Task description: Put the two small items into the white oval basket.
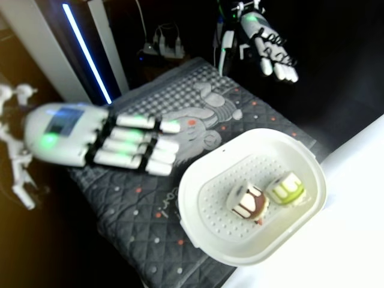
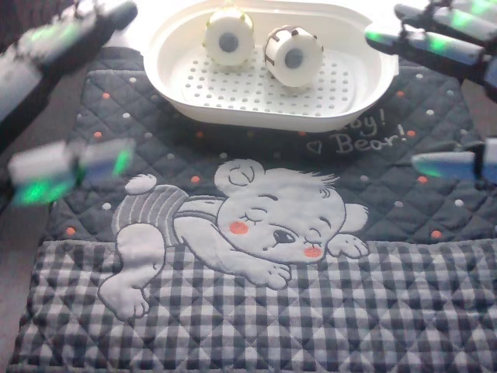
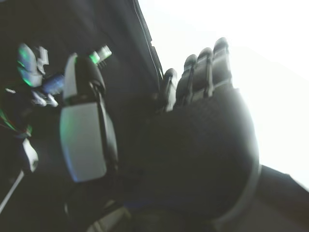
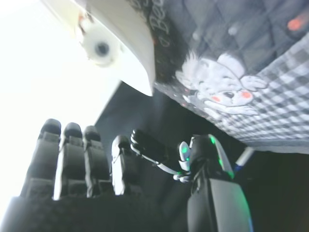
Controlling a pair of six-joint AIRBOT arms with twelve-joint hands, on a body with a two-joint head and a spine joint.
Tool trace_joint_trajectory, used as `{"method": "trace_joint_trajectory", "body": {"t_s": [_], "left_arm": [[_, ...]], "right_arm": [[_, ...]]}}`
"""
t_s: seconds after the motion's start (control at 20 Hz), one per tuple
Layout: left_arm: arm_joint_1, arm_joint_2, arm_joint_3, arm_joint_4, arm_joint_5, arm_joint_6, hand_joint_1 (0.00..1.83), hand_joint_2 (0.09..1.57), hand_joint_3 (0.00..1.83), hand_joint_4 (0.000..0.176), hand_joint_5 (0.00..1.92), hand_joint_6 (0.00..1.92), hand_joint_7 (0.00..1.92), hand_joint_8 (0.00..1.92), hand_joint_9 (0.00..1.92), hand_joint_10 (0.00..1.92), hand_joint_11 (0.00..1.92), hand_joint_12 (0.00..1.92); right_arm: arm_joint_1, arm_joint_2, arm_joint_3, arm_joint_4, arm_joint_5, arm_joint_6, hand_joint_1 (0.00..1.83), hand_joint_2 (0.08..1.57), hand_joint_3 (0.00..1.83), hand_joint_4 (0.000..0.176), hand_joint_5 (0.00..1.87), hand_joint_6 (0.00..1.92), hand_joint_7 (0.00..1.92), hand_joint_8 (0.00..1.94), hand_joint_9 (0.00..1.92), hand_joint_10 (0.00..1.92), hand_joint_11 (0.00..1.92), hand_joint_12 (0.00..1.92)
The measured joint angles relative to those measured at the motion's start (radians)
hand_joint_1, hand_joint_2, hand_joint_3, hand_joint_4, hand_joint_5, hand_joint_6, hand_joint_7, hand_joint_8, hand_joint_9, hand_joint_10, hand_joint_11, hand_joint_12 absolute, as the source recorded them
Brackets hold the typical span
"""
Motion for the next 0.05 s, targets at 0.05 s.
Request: {"method": "trace_joint_trajectory", "body": {"t_s": [0.05], "left_arm": [[0.027, 0.007, -0.013, -0.018, -0.035, 0.000, 0.77, 1.11, 0.01, 0.146, 0.00, 0.00, 0.00, 0.00, 0.00, 0.00, 0.00, 0.00]], "right_arm": [[0.000, 0.002, -0.010, 0.012, 0.023, 0.000, 0.42, 1.12, 0.00, 0.176, 0.00, 0.00, 0.00, 0.00, 0.00, 0.00, 0.00, 0.04]]}}
